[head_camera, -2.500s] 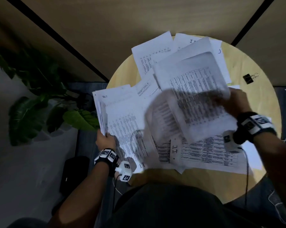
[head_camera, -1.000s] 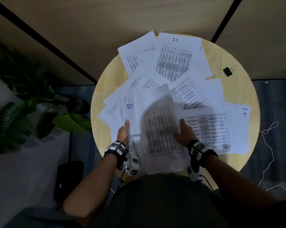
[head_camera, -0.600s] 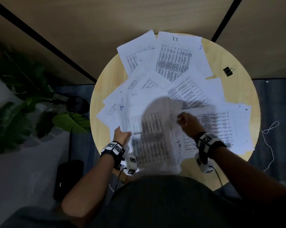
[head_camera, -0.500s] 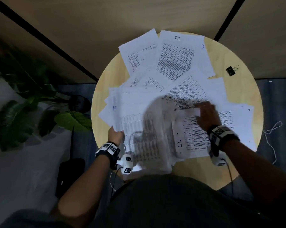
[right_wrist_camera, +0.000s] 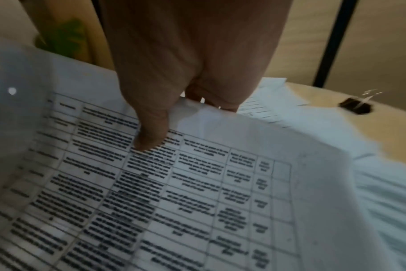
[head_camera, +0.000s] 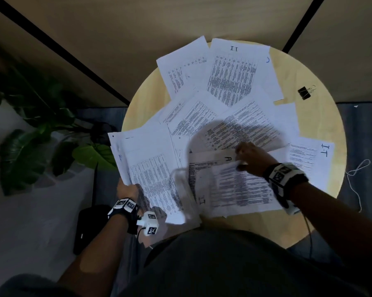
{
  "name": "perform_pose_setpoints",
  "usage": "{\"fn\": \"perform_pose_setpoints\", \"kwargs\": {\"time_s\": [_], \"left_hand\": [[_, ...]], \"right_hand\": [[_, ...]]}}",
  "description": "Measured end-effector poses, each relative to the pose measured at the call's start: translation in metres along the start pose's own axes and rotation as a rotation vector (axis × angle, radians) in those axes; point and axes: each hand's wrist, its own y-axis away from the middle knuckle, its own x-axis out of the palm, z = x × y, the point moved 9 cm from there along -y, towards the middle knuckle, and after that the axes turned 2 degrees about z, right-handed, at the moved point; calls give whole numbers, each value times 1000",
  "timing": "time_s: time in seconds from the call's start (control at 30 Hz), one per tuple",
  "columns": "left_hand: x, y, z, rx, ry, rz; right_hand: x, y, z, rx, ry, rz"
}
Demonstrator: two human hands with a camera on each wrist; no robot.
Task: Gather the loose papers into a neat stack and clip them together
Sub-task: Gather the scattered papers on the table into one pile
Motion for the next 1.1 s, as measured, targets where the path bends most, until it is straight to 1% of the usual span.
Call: {"fn": "perform_pose_setpoints", "kwargs": {"time_s": [0.1,0.17,0.2,0.27,0.33,0.4,0.5,0.57,0.63,0.7,0.83,0.93,1.0,1.03,1.1], "left_hand": [[7,4,-1,-3,20,40],[9,6,-3,10,49,46],[9,7,-5,21,65,45],[9,6,-10,55,59,46],[10,3,-11,75,55,53],[10,1,-12,87,60,54],[10,1,-16,100,67,54],[9,2,-18,107,68,55],[9,2,-19,114,66,61],[13,3,-19,119,59,73],[33,10,-28,136,42,187],[48,15,-36,148,24,258],[57,18,-40,162,45,294],[61,20,-41,161,54,311],[67,22,-39,141,80,334]], "right_hand": [[11,-16,48,-79,91,-66],[26,-27,71,-102,105,-41],[32,-31,77,-89,123,-16],[40,-36,82,-28,167,-1],[37,-37,81,28,157,-28],[37,-38,81,46,146,-35],[38,-44,83,87,262,10],[37,-46,82,118,290,54],[35,-45,81,110,257,100],[22,-40,77,105,136,91],[-44,-21,42,206,-69,-125],[-105,-1,0,296,-309,-362],[-137,15,-28,358,-456,-494],[-151,24,-37,361,-518,-553],[-170,41,-47,313,-710,-672]]}}
